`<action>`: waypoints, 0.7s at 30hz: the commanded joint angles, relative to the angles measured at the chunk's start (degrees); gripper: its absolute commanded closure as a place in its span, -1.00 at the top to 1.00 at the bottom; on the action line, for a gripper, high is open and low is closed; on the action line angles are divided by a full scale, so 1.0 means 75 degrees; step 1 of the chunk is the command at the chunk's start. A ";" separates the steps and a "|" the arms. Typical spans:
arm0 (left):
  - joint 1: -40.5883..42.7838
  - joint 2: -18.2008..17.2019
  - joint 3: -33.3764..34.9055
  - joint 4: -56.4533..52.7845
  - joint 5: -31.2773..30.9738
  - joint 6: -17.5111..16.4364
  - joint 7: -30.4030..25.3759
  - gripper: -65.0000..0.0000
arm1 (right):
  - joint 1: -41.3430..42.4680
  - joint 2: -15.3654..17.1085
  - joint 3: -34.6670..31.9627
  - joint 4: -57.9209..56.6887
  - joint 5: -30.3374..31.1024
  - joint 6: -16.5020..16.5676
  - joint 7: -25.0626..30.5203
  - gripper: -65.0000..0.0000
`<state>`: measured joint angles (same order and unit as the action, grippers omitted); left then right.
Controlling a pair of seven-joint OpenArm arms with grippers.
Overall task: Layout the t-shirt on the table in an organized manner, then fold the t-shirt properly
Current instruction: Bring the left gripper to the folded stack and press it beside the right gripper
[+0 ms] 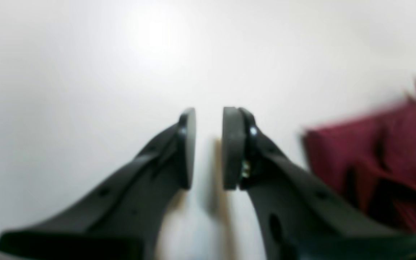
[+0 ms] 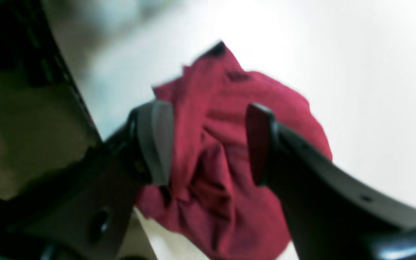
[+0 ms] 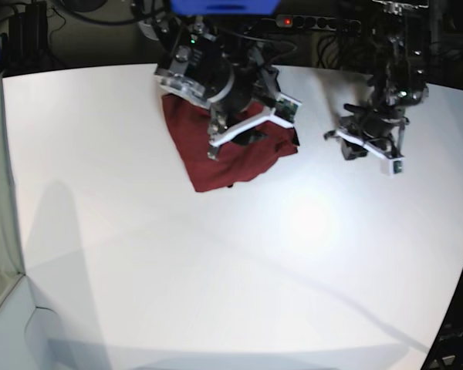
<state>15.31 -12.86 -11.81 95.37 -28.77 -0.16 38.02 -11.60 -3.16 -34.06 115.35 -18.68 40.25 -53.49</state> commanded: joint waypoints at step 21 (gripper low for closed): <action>0.0121 -0.0037 -0.1455 0.0746 -0.0084 -0.0019 -0.0152 -0.60 | -0.0335 0.0064 0.1359 -0.0159 0.0105 -0.0033 0.0141 -0.42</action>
<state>16.62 -12.53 -22.41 100.01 -28.99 -0.19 38.11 -14.83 -2.04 -23.57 113.25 -18.63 40.25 -54.02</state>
